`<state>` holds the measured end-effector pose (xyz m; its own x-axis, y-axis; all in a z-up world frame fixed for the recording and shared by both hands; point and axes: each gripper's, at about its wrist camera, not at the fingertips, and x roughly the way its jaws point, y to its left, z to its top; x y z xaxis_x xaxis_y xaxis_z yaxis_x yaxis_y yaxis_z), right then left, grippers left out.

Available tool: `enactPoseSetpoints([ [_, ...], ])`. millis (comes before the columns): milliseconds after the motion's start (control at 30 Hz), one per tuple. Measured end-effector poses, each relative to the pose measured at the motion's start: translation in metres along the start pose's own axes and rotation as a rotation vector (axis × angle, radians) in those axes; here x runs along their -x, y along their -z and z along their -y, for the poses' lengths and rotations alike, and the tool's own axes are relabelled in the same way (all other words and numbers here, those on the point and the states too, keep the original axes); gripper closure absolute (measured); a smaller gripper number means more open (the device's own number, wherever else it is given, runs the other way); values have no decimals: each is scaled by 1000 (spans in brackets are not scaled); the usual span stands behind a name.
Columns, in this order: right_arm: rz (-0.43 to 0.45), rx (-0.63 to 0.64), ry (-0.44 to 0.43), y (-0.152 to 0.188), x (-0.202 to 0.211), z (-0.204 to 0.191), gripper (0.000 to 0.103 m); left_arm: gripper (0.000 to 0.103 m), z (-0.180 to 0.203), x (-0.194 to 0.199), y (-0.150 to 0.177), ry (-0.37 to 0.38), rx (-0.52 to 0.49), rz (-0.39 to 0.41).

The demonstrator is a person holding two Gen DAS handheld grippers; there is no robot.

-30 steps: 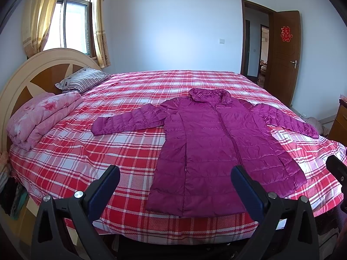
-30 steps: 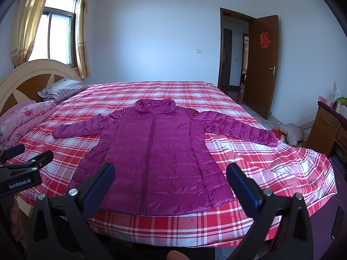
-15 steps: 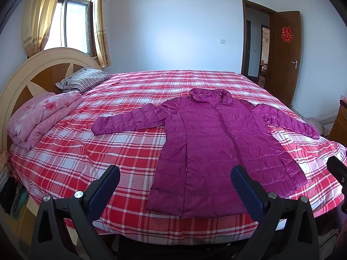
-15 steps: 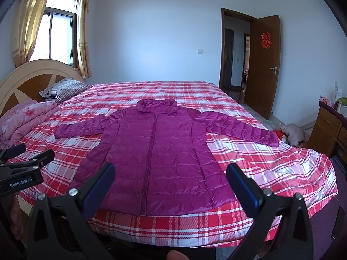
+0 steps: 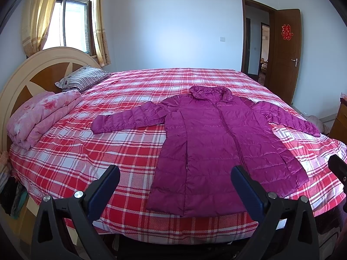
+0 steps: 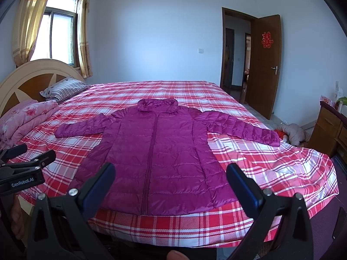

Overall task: Fold large clothes
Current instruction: 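Grasp the jacket sleeve cuff with the right gripper and lift it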

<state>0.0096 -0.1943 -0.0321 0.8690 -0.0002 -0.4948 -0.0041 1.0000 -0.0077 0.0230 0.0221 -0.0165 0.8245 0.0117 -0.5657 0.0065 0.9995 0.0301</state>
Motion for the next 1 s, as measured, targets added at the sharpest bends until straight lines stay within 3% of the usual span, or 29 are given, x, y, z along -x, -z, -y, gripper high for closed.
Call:
enactPoseSetpoints([
  [133, 19, -6, -42, 5, -12, 5, 0, 1, 2, -13, 2, -7, -12, -14],
  [300, -21, -28, -89, 21, -54, 21, 0, 1, 1, -51, 4, -20, -29, -60],
  [400, -173, -44, -105, 30, -96, 40, 0, 1, 3, -77, 2, -26, -43, -70],
  [500, -241, -127, -95, 38, -128, 75, 0, 1, 10, -105, -2, -39, -73, -67],
  [667, -279, -294, 11, 29, -171, 159, 0, 1, 21, -163, -20, -79, -96, -54],
  [833, -282, -509, 198, 5, -212, 279, 0, 1, 33, -208, -47, -107, -107, -15],
  [1000, -324, -652, 337, -6, -255, 370, 9, 1, 36, -253, -62, -145, -119, -38],
])
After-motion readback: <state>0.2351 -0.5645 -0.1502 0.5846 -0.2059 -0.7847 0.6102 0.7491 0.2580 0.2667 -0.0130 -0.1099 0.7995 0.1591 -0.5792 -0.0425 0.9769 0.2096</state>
